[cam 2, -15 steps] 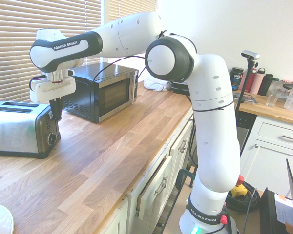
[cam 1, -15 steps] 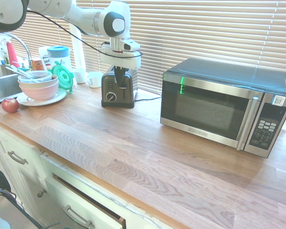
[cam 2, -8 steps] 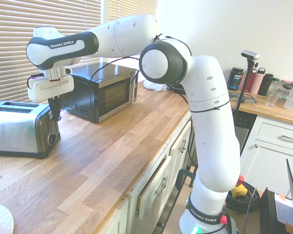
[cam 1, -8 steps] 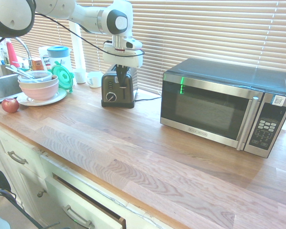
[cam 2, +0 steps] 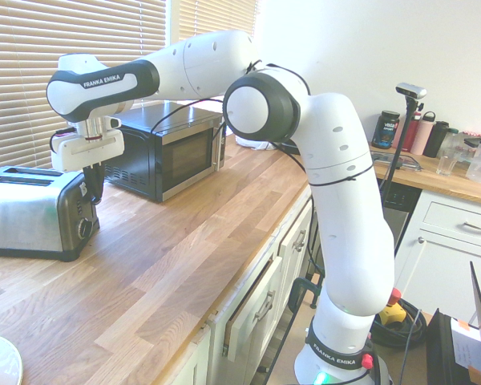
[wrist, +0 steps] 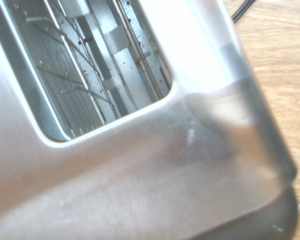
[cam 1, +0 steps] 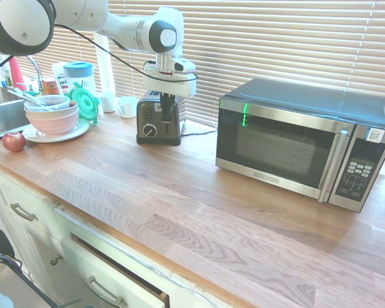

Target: Press the toaster

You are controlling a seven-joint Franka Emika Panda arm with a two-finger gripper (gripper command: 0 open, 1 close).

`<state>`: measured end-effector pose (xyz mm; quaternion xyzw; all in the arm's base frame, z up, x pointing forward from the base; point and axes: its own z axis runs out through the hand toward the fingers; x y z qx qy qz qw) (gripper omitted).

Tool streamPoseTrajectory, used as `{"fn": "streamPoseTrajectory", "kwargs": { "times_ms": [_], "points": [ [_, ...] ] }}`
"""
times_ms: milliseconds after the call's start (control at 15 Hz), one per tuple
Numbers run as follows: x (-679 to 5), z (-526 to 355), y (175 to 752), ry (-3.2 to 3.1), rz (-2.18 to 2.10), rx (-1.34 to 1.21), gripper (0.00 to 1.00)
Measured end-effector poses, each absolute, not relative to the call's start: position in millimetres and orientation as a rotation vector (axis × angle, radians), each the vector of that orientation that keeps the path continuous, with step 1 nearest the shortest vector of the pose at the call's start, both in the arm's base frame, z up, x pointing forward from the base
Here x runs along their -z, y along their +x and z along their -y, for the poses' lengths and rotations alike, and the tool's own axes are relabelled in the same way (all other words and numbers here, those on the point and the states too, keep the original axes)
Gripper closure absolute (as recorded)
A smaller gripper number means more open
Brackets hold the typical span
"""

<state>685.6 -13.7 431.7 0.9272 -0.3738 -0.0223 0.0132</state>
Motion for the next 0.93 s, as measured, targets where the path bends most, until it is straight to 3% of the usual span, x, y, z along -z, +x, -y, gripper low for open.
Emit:
{"fn": "streamPoseTrajectory", "kwargs": {
  "times_ms": [933],
  "points": [
    [-418.5,11.6,684.1,2.891,1.156,0.088,1.00]
  ]
}}
